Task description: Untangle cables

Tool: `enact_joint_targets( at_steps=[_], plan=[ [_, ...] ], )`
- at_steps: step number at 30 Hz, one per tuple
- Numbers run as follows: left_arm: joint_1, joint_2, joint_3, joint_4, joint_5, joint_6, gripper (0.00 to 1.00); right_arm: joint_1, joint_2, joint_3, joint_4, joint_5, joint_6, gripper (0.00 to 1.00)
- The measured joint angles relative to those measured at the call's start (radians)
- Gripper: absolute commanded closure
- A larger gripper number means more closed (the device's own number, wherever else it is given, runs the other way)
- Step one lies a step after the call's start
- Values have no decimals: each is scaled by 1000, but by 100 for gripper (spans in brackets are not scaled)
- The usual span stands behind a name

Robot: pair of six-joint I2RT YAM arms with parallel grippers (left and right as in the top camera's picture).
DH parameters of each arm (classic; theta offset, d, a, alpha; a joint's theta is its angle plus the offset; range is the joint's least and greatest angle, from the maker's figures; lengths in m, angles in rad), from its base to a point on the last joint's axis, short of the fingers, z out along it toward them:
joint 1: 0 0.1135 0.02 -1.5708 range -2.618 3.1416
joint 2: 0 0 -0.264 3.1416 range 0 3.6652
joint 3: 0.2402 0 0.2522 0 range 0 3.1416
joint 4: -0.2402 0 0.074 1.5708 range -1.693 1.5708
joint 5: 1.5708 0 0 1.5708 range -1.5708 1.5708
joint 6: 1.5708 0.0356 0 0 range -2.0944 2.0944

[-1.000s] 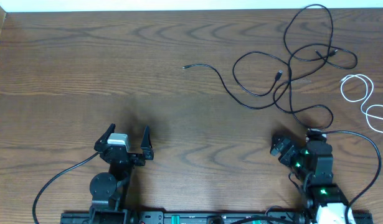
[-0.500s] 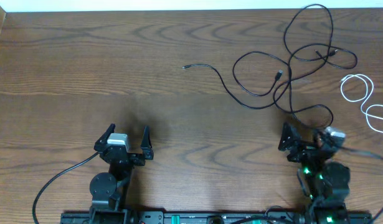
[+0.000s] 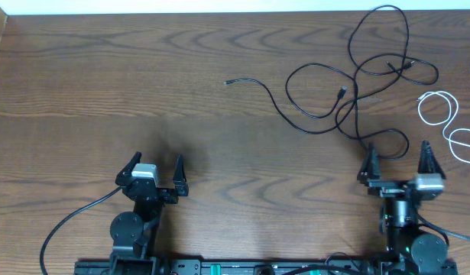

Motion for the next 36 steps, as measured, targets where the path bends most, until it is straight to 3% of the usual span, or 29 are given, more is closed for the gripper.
enact_joint_targets(
  at_steps=[4,6,36],
  plan=[
    [0,0,0,0,0,0,2,0,1,-27,-248,-1,-40,1],
    [0,0,0,-1,0,0,2,0,6,-32,-280,-4,-52,1],
    [0,0,0,0,0,0,2,0,4,-31,-280,-8,-128,1]
  ],
)
